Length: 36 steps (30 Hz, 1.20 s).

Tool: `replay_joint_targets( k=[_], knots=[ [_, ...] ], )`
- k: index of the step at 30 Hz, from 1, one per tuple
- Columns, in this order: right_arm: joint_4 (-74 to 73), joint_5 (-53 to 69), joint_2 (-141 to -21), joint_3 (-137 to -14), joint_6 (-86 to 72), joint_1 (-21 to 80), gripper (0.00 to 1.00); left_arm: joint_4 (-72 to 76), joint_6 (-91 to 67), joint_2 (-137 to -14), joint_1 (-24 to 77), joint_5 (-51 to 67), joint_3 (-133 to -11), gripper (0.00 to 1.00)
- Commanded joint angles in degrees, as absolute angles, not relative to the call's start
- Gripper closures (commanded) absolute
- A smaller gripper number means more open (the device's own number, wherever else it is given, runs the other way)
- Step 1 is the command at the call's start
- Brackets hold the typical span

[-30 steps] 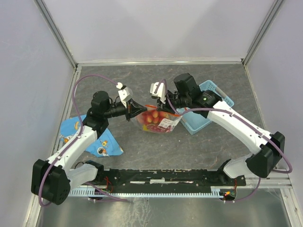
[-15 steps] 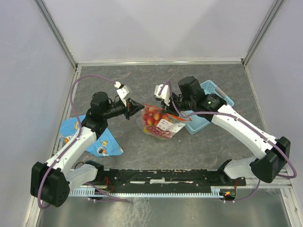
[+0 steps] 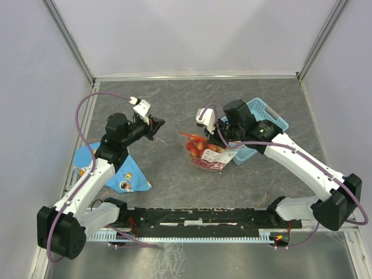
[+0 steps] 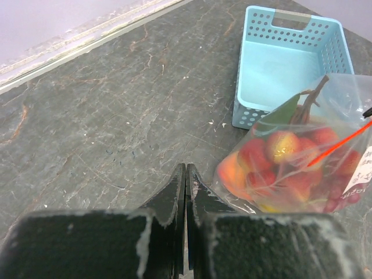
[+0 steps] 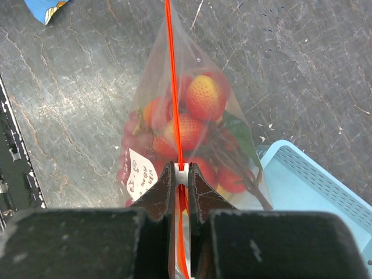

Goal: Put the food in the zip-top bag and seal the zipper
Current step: Zip the zipper food storage bag at the center of the board.

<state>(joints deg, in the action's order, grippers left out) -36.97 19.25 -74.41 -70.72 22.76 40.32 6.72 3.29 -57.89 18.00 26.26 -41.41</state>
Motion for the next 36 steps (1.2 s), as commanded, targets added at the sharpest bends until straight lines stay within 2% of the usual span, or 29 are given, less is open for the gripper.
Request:
replay_joint_targets(
  k=[1,3,6,8,12,18,27,36],
  knots=[
    [-33.7,19.0,-71.5,-70.8,21.1,40.2,0.99,8.0,4.5,-56.7,17.8,26.1,-42.5,0.97],
    [-33.2,19.8,-71.9,-70.9,20.9,40.1,0.98,8.8,4.6,-56.7,17.7,30.3,-42.5,0.93],
    [-32.7,20.3,-72.4,-71.3,20.6,40.1,0.98,9.4,5.6,-56.3,17.8,35.7,-42.0,0.66],
    [-32.5,20.7,-72.7,-71.6,20.4,40.1,0.98,9.4,6.2,-55.8,17.8,38.8,-41.9,0.54],
    [-32.6,21.8,-73.1,-72.0,20.4,40.1,0.98,9.3,8.2,-54.9,17.9,43.2,-42.0,0.45],
    [-32.2,23.0,-73.1,-71.8,20.3,40.1,0.98,5.7,13.0,-56.3,18.2,52.0,-45.4,0.38],
    [-30.9,25.3,-73.9,-71.7,19.7,40.2,0.98,-5.8,29.8,-61.9,23.4,55.5,-53.0,0.31],
    [-30.2,26.3,-73.8,-71.3,19.2,40.2,0.98,-15.4,35.8,-71.0,27.5,56.6,-58.7,0.34]
  ],
)
